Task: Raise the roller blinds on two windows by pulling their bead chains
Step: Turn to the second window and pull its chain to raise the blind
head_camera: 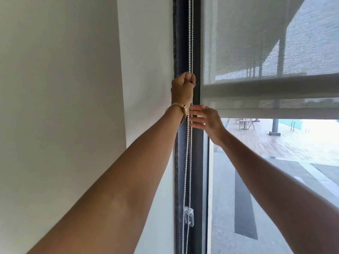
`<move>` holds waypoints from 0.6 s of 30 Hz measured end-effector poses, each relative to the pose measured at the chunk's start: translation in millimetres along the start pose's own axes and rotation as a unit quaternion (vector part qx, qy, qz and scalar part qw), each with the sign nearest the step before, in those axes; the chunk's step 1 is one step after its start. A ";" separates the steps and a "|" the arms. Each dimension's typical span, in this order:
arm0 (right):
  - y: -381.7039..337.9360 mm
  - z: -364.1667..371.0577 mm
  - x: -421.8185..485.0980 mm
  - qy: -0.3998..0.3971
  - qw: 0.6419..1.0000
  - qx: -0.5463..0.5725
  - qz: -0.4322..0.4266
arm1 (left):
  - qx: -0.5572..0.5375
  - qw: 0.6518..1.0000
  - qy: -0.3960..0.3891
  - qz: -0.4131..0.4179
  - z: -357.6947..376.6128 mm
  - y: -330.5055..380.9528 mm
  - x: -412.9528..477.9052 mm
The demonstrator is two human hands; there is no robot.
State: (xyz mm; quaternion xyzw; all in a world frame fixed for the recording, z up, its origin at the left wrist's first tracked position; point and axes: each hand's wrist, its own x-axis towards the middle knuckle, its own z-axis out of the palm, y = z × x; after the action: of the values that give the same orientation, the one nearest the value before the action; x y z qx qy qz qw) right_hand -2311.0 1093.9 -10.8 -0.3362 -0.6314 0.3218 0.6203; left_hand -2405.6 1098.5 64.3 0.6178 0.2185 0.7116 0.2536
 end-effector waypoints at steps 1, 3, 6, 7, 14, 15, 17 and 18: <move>-12.7 -0.8 5.3 0.005 1.000 -0.001 -0.014 | 0.003 1.000 0.002 0.003 -0.4 -1.1 -0.3; -36.4 -1.0 15.2 0.010 0.999 -0.005 -0.043 | 0.005 1.000 0.005 0.006 -1.3 -3.8 -1.8; -66.5 1.4 27.7 0.019 0.997 -0.009 -0.070 | 0.000 1.000 0.002 0.003 -2.8 -8.3 -3.9; -74.1 2.0 31.9 0.022 0.997 -0.010 -0.077 | -0.003 1.000 0.000 0.001 -3.2 -9.1 -4.4; -110.1 6.2 55.1 0.017 0.994 -0.049 -0.101 | -0.019 1.000 -0.014 -0.002 0.3 -16.1 -15.1; -115.0 7.5 57.9 0.019 0.993 -0.053 -0.099 | -0.021 1.000 -0.015 -0.003 1.4 -19.2 -17.9; -125.6 10.2 62.0 0.020 0.994 -0.049 -0.098 | -0.022 1.000 -0.017 -0.007 2.9 -26.3 -24.1; -130.7 11.8 63.4 0.018 0.995 -0.035 -0.097 | -0.021 1.000 -0.017 -0.010 3.5 -29.8 -27.7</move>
State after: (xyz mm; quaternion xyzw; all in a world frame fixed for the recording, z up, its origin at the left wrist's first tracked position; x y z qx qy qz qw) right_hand -2326.4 1072.1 132.5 -0.3005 -0.6603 0.2320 0.6479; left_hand -2396.4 1104.1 24.9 0.6226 0.2052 0.7026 0.2767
